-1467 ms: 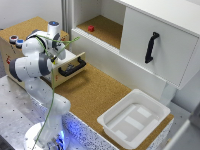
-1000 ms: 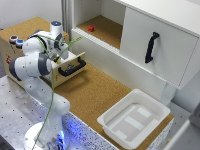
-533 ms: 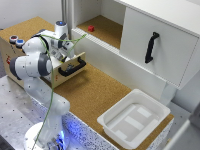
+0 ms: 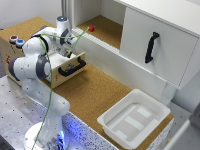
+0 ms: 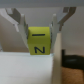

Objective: Put the yellow block on the table

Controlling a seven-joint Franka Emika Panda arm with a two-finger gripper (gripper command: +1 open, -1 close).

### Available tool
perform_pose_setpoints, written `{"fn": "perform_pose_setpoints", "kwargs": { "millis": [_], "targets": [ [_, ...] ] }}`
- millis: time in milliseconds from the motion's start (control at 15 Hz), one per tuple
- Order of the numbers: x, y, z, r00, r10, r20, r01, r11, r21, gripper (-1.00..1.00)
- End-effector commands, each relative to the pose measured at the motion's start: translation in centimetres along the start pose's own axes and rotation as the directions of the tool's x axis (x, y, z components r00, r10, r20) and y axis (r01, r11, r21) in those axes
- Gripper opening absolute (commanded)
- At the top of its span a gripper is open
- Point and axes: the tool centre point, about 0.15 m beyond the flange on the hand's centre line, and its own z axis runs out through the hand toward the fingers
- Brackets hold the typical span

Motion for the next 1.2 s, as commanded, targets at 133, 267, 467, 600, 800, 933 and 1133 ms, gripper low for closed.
{"fn": "perform_pose_setpoints", "kwargs": {
  "millis": [133,267,467,600,800,933,1133],
  "targets": [
    [-2.0,10.3,-1.9,0.980,0.197,-0.024,-0.198,0.976,-0.086,-1.00],
    [-3.1,13.9,-0.4,0.965,0.261,-0.008,-0.261,0.961,-0.095,-1.00],
    [-4.6,20.2,2.5,0.972,0.235,0.015,-0.234,0.970,-0.067,-1.00],
    [-5.9,23.9,3.9,0.976,0.215,0.022,-0.215,0.977,-0.012,-1.00],
    [-8.4,27.9,5.8,0.984,0.174,0.038,-0.174,0.985,-0.012,-1.00],
    [-9.6,29.6,7.4,0.990,0.130,0.058,-0.130,0.992,-0.007,-1.00],
    [-10.2,32.0,9.2,0.986,0.154,0.067,-0.155,0.988,0.008,-1.00]
  ]
}}
